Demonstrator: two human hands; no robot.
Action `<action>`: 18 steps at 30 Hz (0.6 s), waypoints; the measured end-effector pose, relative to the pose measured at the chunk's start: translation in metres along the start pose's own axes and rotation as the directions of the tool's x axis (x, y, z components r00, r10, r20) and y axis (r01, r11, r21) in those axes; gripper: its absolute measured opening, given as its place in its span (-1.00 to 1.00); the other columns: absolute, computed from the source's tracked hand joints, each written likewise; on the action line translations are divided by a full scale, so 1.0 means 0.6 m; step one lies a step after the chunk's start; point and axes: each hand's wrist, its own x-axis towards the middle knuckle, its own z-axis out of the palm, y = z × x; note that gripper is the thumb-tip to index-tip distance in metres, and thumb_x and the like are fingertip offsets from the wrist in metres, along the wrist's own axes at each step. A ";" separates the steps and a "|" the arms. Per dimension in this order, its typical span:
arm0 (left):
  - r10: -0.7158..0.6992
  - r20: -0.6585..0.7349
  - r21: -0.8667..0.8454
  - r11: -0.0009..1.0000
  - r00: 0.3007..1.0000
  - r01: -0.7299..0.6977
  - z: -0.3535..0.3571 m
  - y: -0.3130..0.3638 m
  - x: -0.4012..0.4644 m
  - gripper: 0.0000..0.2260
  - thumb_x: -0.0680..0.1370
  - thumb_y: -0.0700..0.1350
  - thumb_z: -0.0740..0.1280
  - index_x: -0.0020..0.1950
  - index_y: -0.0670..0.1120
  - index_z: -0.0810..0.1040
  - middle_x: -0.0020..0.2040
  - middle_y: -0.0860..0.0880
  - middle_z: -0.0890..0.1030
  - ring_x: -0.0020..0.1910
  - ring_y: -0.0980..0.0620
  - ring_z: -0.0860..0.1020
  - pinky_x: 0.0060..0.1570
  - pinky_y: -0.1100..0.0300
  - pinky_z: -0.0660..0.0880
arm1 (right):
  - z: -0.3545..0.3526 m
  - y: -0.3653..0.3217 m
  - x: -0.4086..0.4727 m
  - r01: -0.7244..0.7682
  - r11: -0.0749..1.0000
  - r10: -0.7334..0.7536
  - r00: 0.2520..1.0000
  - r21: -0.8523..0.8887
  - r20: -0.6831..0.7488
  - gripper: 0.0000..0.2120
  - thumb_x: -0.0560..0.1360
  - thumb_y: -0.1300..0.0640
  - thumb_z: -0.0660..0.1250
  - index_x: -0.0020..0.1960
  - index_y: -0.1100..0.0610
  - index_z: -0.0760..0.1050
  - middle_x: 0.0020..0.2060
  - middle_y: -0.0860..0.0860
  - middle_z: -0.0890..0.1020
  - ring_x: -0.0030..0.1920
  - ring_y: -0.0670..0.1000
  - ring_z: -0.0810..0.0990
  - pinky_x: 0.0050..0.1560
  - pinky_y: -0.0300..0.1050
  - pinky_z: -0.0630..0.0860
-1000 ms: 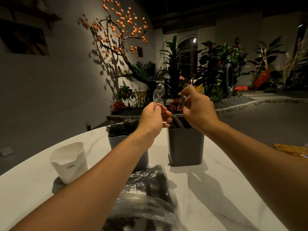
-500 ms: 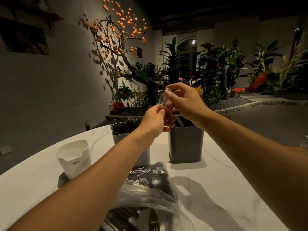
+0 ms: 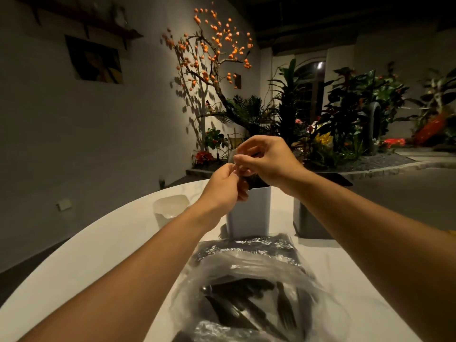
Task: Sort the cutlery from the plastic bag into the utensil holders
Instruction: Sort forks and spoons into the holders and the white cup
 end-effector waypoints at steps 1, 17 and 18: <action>0.008 -0.007 0.051 0.999 1.000 -0.007 -0.014 -0.005 -0.006 -0.74 0.72 -0.18 0.02 0.06 -0.01 0.49 -0.08 -0.13 0.58 -0.13 -0.06 0.54 0.02 -0.01 0.57 | 0.016 -0.006 0.003 -0.001 0.999 0.001 1.000 -0.045 -0.011 -0.83 0.45 0.09 0.51 0.01 0.07 0.61 -0.11 0.02 0.69 -0.11 -0.01 0.70 -0.04 -0.03 0.67; -0.026 -0.101 0.151 0.988 0.994 0.042 -0.192 -0.091 -0.018 -0.67 0.74 -0.01 0.03 0.06 -0.06 0.56 -0.23 -0.02 0.51 -0.20 0.03 0.45 -0.11 0.11 0.45 | 0.197 -0.047 0.028 -0.025 0.998 0.012 0.979 0.061 0.205 -0.82 0.55 0.23 0.39 0.15 0.15 0.59 -0.06 0.00 0.70 -0.09 -0.10 0.67 -0.21 -0.37 0.58; -0.016 -0.104 0.152 0.988 0.994 0.032 -0.197 -0.095 -0.013 -0.70 0.73 -0.02 0.05 0.09 -0.05 0.56 -0.18 -0.03 0.56 -0.16 0.02 0.48 -0.06 0.09 0.46 | 0.208 -0.045 0.033 0.021 1.000 -0.023 0.989 0.014 0.147 -0.83 0.54 0.23 0.40 0.13 0.15 0.59 -0.07 0.00 0.69 -0.08 -0.09 0.67 -0.15 -0.32 0.61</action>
